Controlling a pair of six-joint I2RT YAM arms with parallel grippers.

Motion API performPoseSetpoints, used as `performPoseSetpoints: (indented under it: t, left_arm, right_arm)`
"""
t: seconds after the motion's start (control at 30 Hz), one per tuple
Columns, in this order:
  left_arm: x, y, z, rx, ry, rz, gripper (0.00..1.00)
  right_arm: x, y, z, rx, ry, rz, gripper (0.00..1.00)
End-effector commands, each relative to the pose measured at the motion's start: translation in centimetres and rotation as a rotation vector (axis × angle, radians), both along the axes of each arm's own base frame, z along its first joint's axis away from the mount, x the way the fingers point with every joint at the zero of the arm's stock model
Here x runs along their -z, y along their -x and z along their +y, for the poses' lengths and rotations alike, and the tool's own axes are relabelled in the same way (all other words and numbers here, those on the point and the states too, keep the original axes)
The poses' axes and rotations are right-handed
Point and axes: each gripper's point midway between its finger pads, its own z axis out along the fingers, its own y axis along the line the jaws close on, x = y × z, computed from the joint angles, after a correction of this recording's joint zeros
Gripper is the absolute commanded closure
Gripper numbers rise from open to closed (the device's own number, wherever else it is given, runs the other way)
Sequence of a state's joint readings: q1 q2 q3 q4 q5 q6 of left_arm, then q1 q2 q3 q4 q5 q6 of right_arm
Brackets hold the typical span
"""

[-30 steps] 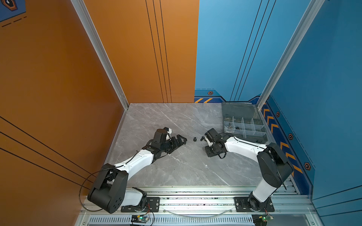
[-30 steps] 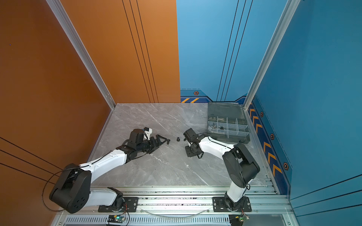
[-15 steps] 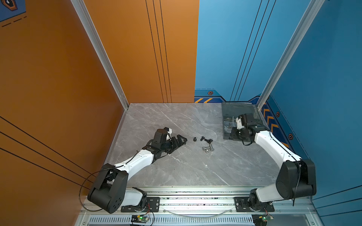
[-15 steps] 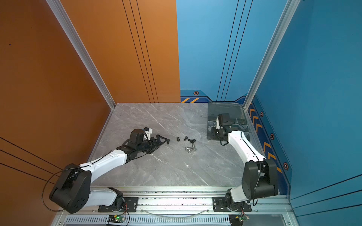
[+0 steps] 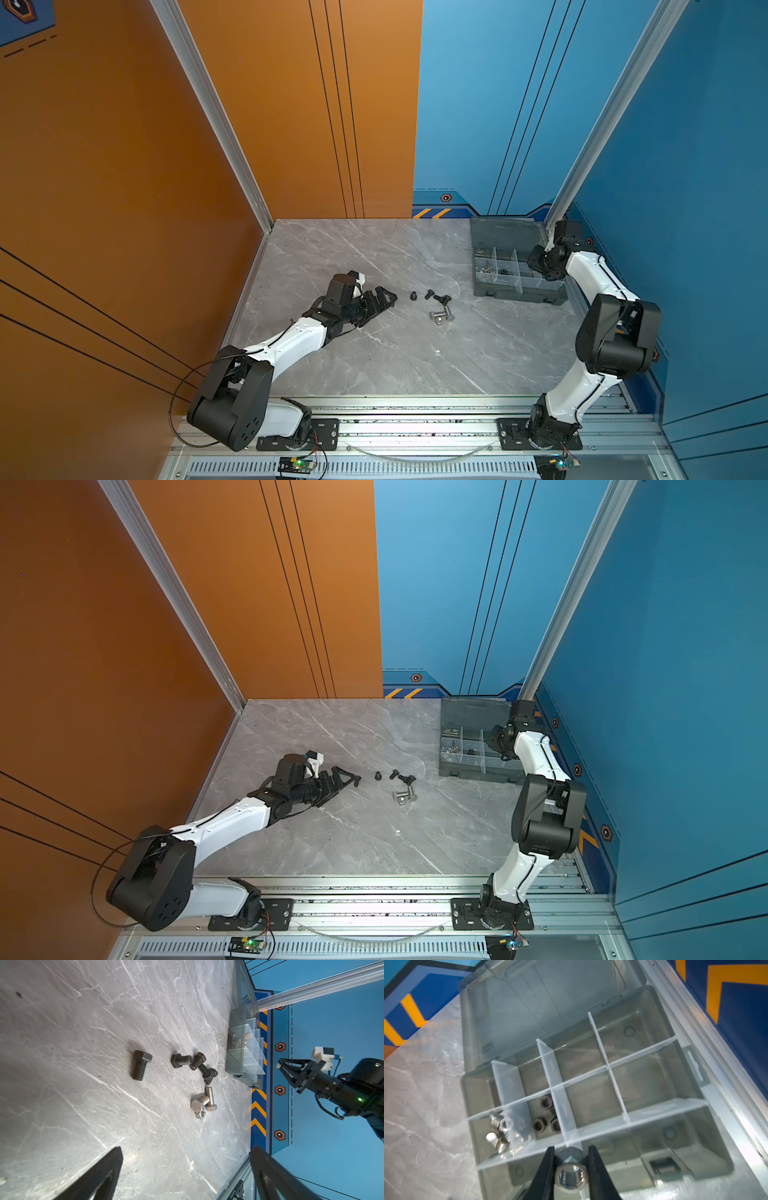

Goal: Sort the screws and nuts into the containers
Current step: 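Carry the silver hex nut with the right gripper to the organizer, then open the right gripper to release the silver hex nut into the organizer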

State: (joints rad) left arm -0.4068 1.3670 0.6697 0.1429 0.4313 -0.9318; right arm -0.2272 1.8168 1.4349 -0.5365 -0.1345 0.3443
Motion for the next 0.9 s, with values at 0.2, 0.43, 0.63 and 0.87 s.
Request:
performPoseSetpoints:
  t: [0.2, 0.43, 0.63, 0.87]
  left_arm:
    - [-0.9, 0.1, -0.1, 0.026, -0.005, -0.021, 0.02]
    - [-0.8, -0.1, 0.2, 0.013, -0.012, -0.019, 0.02]
    - [-0.7, -0.2, 0.0, 0.021, -0.006, -0.014, 0.02]
    - [-0.8, 0.0, 0.1, 0.023, -0.004, -0.017, 0.02]
  right_arm:
    - [3.1, -3.5, -2.2, 0.029, -0.005, 0.043, 0.99]
    - [5.8, -3.3, -1.5, 0.015, -0.020, 0.100, 0.87]
    - [5.8, -2.9, -1.3, 0.002, -0.003, 0.119, 0.60]
    - [2.5, -2.1, -0.2, -0.012, -0.036, 0.050, 0.52]
